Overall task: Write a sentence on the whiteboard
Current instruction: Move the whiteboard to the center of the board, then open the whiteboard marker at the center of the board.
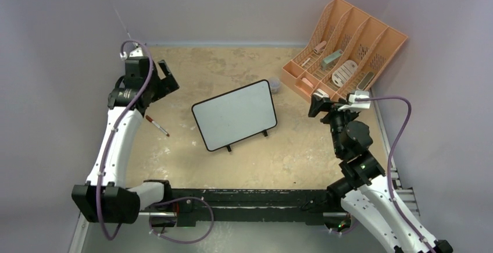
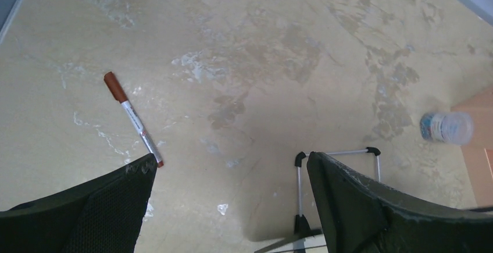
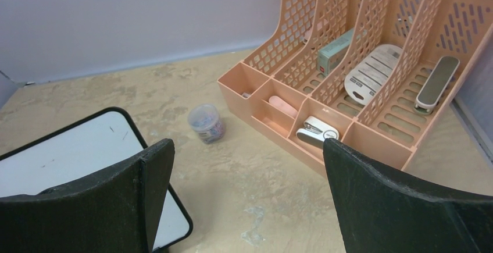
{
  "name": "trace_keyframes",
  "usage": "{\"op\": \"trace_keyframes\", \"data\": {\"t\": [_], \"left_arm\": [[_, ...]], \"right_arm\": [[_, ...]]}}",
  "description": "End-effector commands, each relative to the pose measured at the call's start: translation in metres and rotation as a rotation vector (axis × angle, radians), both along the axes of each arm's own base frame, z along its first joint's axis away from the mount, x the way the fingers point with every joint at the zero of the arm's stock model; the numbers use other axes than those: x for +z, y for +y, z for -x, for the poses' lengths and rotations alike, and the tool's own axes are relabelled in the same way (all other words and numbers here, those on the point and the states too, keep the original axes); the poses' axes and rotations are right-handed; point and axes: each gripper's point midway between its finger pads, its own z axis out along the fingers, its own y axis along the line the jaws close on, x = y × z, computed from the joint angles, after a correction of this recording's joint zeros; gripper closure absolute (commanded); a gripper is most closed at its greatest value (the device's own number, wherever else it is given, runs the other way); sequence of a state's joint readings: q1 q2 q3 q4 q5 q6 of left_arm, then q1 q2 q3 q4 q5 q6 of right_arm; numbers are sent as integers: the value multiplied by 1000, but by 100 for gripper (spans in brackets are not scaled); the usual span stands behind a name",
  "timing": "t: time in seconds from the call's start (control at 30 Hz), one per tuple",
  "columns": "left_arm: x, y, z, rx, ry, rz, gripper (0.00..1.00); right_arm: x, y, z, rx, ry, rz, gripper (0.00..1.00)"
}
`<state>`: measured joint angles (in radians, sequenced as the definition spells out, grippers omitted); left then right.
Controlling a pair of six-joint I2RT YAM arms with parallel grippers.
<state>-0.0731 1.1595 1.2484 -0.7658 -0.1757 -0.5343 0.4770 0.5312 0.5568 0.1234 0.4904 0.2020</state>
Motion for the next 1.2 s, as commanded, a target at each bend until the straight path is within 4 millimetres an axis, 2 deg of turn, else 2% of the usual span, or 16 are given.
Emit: {"op": "trace_keyframes", "data": {"t": [0.0, 0.17, 0.3, 0.5, 0.63, 0.9, 1.17], "left_arm": [[-18, 27, -14, 56, 30, 104, 0], [-65, 69, -6, 207, 133, 208, 3], [-103, 96, 1, 297, 240, 232, 7], [-149, 119, 9, 365, 392, 161, 14], [-171, 130, 2, 376, 460, 136, 24], [-206, 139, -21, 381, 543, 162, 53], [-216, 148, -29, 391, 548, 182, 58]], "right_arm": [[21, -5, -2, -42, -30, -62, 1], [8, -1, -8, -49, 31, -65, 1], [9, 4, -5, -14, 11, -80, 1], [15, 2, -2, -7, -28, -82, 1], [17, 2, 0, -2, -37, -80, 1], [16, 2, -1, -4, -31, -71, 1], [14, 1, -2, -13, -29, -60, 1]]}}
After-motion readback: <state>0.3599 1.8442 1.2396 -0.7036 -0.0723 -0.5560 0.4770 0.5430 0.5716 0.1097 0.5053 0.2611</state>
